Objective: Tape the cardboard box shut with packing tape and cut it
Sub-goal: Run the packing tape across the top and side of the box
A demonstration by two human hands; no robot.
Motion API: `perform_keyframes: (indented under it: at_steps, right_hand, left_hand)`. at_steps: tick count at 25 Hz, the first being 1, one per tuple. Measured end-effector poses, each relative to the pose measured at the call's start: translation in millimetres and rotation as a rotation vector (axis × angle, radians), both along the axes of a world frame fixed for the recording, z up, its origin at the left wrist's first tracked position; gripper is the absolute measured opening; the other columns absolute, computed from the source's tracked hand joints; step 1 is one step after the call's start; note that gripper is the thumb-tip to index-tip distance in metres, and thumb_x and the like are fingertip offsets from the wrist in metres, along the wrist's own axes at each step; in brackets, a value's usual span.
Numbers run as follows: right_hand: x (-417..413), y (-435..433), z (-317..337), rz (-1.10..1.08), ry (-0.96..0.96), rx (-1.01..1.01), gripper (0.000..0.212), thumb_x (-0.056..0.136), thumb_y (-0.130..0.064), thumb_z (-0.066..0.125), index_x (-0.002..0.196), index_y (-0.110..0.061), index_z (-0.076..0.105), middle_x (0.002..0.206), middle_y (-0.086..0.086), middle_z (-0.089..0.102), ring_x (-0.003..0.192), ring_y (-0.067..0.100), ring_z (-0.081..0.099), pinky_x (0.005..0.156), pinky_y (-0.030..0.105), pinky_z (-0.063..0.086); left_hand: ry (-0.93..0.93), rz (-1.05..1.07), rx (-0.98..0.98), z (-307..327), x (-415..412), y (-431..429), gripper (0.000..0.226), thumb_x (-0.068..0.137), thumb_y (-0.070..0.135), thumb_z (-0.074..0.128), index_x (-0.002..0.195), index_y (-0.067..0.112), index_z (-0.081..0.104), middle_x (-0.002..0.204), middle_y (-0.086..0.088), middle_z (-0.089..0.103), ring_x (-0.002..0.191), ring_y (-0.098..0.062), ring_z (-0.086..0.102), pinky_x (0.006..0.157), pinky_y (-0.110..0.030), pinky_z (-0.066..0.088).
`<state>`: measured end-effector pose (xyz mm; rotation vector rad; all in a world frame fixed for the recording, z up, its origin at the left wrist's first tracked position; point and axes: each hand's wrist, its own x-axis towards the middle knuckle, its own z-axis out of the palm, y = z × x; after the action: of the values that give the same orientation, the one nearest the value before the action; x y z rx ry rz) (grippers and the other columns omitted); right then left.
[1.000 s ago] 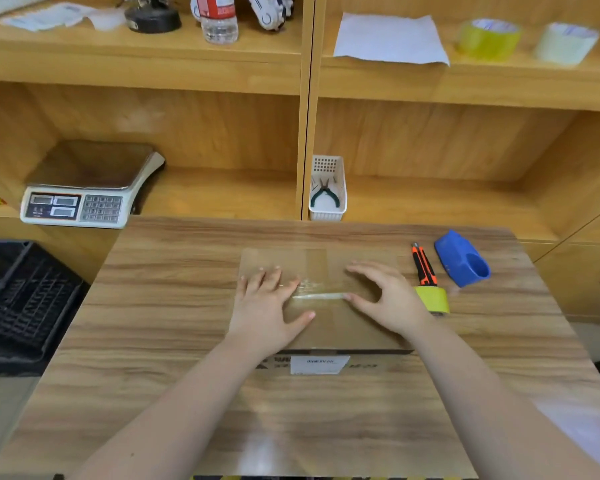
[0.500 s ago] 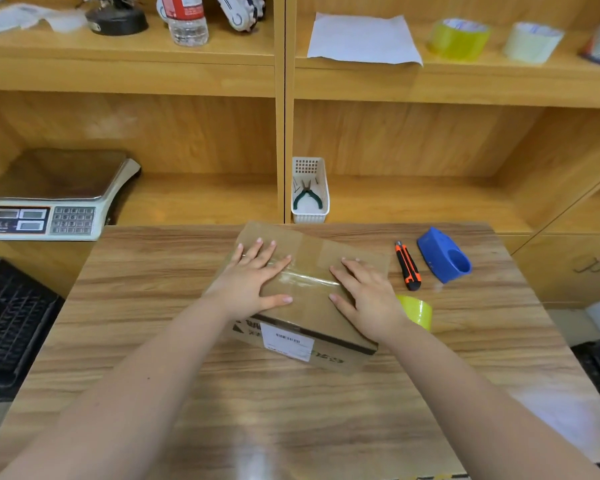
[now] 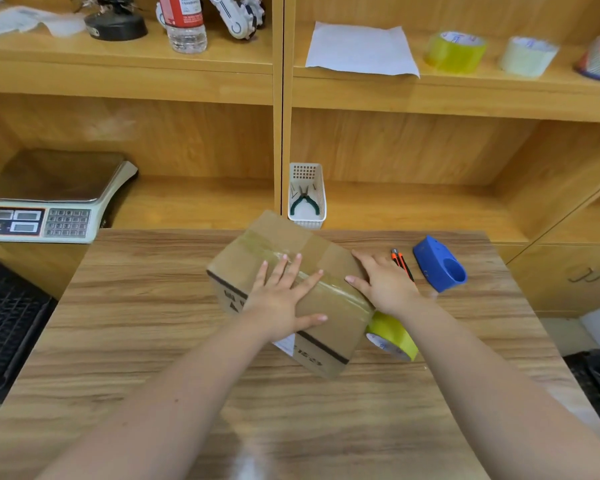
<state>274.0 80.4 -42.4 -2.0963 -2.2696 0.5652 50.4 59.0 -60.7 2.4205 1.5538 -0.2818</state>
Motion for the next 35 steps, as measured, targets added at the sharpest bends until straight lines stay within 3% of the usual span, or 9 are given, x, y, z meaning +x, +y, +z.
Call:
perform_keyframes:
  at_steps: [8, 11, 15, 18, 24, 27, 29, 31, 35]
  right_hand:
    - [-28, -31, 10, -0.142, -0.095, -0.075, 0.058, 0.085, -0.059, 0.051, 0.112, -0.009, 0.039, 0.096, 0.011, 0.064, 0.084, 0.030, 0.064, 0.060, 0.035, 0.046]
    - [-42, -36, 14, -0.047, -0.166, 0.026, 0.066, 0.083, -0.059, 0.054, 0.122, -0.009, 0.038, 0.120, 0.013, 0.055, 0.111, 0.030, 0.053, 0.078, 0.041, 0.049]
    - [-49, -22, 7, 0.265, 0.032, 0.031, 0.072, 0.091, -0.051, 0.046, 0.149, -0.025, 0.014, 0.161, 0.000, 0.004, 0.147, 0.021, -0.001, 0.115, 0.049, 0.016]
    - [-55, -21, -11, 0.317, 0.007, 0.017, 0.068, 0.095, -0.055, 0.027, 0.151, -0.026, -0.001, 0.161, -0.001, -0.004, 0.147, 0.017, -0.010, 0.120, 0.038, -0.003]
    - [-64, -25, -25, 0.230, 0.001, 0.088, 0.067, 0.093, -0.059, 0.017, 0.150, -0.030, -0.001, 0.161, -0.003, -0.004, 0.147, 0.017, -0.011, 0.119, 0.037, -0.007]
    - [-55, -25, -25, 0.188, 0.114, 0.067, 0.063, 0.094, -0.056, 0.032, 0.149, -0.033, 0.012, 0.161, -0.006, 0.002, 0.147, 0.018, -0.011, 0.118, 0.039, -0.005]
    - [-55, -27, -23, 0.187, 0.093, 0.056, 0.066, 0.091, -0.061, 0.035, 0.148, -0.036, 0.014, 0.161, -0.009, 0.001, 0.146, 0.019, -0.011, 0.117, 0.041, -0.007]
    - [-61, -29, -21, 0.216, 0.022, 0.073, 0.070, 0.089, -0.064, 0.034, 0.149, -0.035, 0.012, 0.161, -0.008, -0.002, 0.146, 0.020, -0.010, 0.115, 0.039, -0.011]
    - [-61, -31, -21, 0.216, 0.007, 0.096, 0.069, 0.090, -0.065, 0.030, 0.149, -0.034, 0.011, 0.161, -0.007, -0.001, 0.146, 0.019, -0.009, 0.115, 0.039, -0.010]
  left_hand:
    - [-0.128, 0.014, -0.007, 4, -48, 20, 0.052, 0.099, 0.049, 0.025, 0.148, 0.048, 0.005, 0.161, 0.001, -0.009, 0.148, -0.022, -0.014, 0.118, -0.046, -0.010]
    - [-0.222, 0.070, 0.061, 6, -36, 10, 0.051, 0.102, 0.025, 0.025, 0.150, 0.037, 0.014, 0.162, -0.003, 0.004, 0.149, -0.023, -0.003, 0.121, -0.041, -0.005]
    - [-0.183, 0.089, 0.061, -4, -5, -5, 0.057, 0.098, 0.051, 0.019, 0.151, 0.036, 0.006, 0.162, 0.000, -0.005, 0.149, -0.023, -0.009, 0.120, -0.047, -0.010]
    - [-0.163, 0.102, 0.128, -12, -10, -1, 0.060, 0.095, 0.057, 0.016, 0.151, 0.040, 0.003, 0.162, 0.006, -0.006, 0.149, -0.018, -0.011, 0.118, -0.050, -0.014]
    - [-0.362, 0.060, 0.179, -13, -26, 6, 0.055, 0.095, 0.052, 0.032, 0.147, 0.033, 0.030, 0.160, 0.001, 0.021, 0.149, -0.019, 0.011, 0.121, -0.045, -0.003]
    - [-0.749, 0.332, 0.306, -2, -23, -20, 0.030, 0.094, 0.033, 0.050, 0.121, 0.025, 0.059, 0.118, 0.005, 0.060, 0.115, -0.014, 0.047, 0.103, -0.030, 0.035]
    - [-0.994, 0.576, 0.301, 4, -20, -55, 0.004, 0.091, 0.027, 0.058, 0.093, 0.023, 0.060, 0.085, 0.008, 0.055, 0.083, -0.007, 0.048, 0.075, -0.018, 0.038]
    - [-1.194, 0.768, 0.204, 4, -16, -90, 0.019, 0.088, 0.021, 0.064, 0.073, 0.017, 0.053, 0.066, 0.007, 0.047, 0.062, -0.004, 0.042, 0.060, -0.015, 0.036]
    - [-1.279, 1.069, -0.190, -21, 0, -119, 0.028, 0.082, 0.029, 0.072, 0.073, 0.008, 0.056, 0.063, 0.003, 0.052, 0.060, -0.011, 0.049, 0.060, -0.015, 0.042]
